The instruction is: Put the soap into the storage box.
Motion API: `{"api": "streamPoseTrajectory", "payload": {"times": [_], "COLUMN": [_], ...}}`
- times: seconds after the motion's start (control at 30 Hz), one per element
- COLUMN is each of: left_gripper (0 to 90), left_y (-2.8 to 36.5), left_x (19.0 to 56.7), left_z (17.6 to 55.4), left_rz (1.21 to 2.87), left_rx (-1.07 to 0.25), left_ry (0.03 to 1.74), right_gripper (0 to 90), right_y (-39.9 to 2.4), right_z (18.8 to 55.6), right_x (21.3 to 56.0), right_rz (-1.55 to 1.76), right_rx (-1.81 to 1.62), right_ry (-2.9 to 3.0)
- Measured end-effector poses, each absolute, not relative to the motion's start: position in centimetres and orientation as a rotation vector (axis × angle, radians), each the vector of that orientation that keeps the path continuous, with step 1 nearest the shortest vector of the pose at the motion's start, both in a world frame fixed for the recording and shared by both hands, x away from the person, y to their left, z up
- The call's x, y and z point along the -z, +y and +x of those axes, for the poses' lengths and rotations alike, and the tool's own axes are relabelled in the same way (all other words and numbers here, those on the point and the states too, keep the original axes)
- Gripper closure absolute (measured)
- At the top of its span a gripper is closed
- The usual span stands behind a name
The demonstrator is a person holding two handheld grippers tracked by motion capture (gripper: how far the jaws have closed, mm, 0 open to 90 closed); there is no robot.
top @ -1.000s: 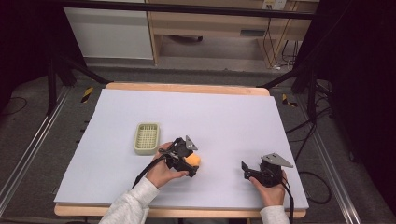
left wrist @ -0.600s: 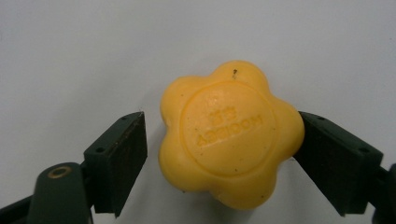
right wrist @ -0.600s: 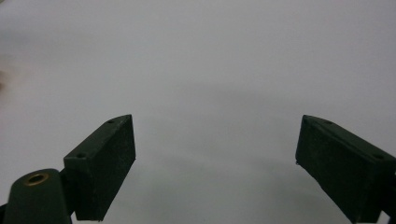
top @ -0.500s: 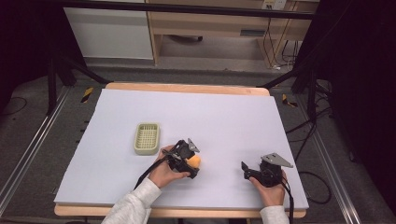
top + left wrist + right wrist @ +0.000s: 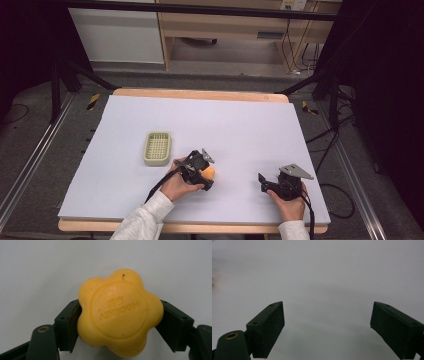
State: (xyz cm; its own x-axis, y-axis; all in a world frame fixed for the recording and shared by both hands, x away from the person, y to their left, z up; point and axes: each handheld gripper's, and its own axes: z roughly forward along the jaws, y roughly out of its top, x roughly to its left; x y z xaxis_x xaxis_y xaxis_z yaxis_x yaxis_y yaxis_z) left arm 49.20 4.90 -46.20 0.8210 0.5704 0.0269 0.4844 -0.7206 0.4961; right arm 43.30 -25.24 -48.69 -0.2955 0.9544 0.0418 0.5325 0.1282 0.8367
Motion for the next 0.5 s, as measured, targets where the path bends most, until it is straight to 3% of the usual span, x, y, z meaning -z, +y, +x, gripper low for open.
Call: {"api": "streamPoseTrajectory", "payload": {"times": [0.5], "left_gripper": [26.6], "left_y": [4.89], "left_x": [46.19], "left_z": [49.13], "left_rz": [2.520], "left_rx": [-0.251], "left_ry": [0.792], "right_gripper": [12.4], "right_y": [-25.22], "right_z": [43.33], "right_x": [48.71], "right_rz": [1.431], "right_rx": [-1.060], "right_ry": [1.894]}}
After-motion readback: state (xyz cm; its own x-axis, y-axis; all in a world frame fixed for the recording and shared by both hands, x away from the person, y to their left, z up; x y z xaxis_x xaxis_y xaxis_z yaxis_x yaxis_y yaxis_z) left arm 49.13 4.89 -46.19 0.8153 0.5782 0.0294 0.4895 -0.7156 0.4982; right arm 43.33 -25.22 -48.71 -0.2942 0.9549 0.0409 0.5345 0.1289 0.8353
